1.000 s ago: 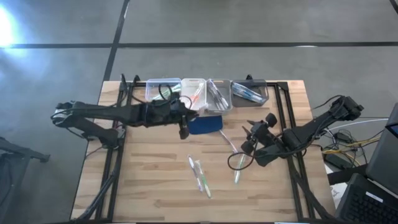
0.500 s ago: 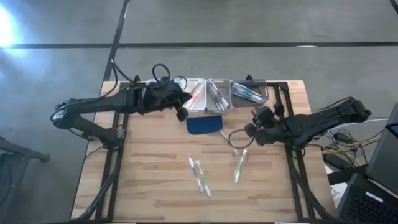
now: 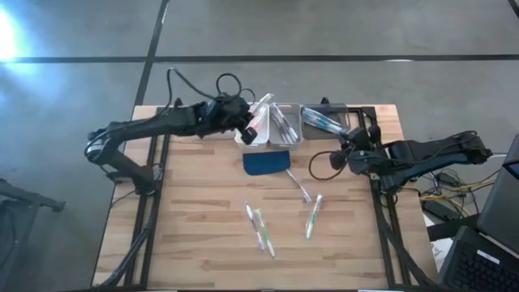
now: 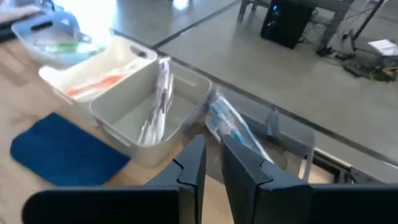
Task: Pick & Place Toothbrushes
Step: Put the orange toothbrush into the white bin
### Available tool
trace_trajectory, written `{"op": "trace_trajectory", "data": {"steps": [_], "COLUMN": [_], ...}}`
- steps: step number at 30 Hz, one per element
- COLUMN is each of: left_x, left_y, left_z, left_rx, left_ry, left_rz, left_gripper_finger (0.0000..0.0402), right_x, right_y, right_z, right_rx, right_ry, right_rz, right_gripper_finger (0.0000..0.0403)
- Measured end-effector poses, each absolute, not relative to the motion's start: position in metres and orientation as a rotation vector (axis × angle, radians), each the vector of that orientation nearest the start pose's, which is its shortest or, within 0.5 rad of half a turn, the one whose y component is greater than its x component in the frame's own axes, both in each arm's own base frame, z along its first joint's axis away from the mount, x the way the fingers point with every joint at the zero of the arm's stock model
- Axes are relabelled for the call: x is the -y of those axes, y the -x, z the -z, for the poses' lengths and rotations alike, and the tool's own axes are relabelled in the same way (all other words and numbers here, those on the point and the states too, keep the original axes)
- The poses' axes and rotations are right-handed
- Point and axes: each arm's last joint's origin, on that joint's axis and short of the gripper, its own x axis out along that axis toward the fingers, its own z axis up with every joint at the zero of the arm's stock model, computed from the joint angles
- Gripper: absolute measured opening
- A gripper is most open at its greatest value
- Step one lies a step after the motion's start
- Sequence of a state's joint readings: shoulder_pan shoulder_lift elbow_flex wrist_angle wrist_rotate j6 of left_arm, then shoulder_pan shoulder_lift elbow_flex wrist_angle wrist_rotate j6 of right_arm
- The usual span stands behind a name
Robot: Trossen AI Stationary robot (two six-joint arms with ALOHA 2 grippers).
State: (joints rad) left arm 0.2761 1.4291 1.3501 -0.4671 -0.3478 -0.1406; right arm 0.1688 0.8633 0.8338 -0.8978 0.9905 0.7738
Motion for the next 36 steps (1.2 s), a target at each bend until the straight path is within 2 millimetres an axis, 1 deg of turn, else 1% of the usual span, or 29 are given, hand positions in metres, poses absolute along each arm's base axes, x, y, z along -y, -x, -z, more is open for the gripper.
{"op": "trace_trajectory", "data": {"steps": [3, 9, 13, 18, 21, 25, 28, 32, 36], "left_x": [-0.106, -0.124, -0.134, -0.149, -0.158, -0.168, -0.175, -0.186, -0.192], "left_y": [-0.31, -0.335, -0.344, -0.344, -0.341, -0.343, -0.345, -0.343, -0.344], "left_z": [-0.359, -0.363, -0.363, -0.352, -0.342, -0.328, -0.324, -0.317, -0.31], "left_rx": [-0.532, -0.668, -0.729, -0.783, -0.838, -0.88, -0.877, -0.875, -0.879], "left_ry": [0.125, 0.133, 0.144, 0.234, 0.285, 0.318, 0.371, 0.465, 0.532], "left_rz": [-0.651, -0.679, -0.703, -0.773, -0.819, -0.841, -0.82, -0.833, -0.844], "left_gripper_finger": [0.0032, 0.0032, 0.0032, 0.0032, 0.0032, 0.0032, 0.0032, 0.0032, 0.0032], "right_x": [-0.002, -0.003, -0.003, -0.004, -0.004, -0.004, -0.004, -0.004, -0.004], "right_y": [-0.148, -0.15, -0.153, -0.156, -0.156, -0.156, -0.157, -0.157, -0.157], "right_z": [-0.283, -0.271, -0.264, -0.262, -0.263, -0.263, -0.263, -0.263, -0.263], "right_rx": [-0.489, -0.54, -0.536, -0.517, -0.513, -0.508, -0.502, -0.504, -0.505], "right_ry": [-0.187, -0.197, -0.23, -0.233, -0.236, -0.239, -0.243, -0.24, -0.238], "right_rz": [0.959, 0.924, 0.936, 0.933, 0.934, 0.932, 0.931, 0.93, 0.93], "right_gripper_finger": [0.0043, 0.0054, 0.0062, 0.0072, 0.0077, 0.0079, 0.0073, 0.006, 0.0049]}}
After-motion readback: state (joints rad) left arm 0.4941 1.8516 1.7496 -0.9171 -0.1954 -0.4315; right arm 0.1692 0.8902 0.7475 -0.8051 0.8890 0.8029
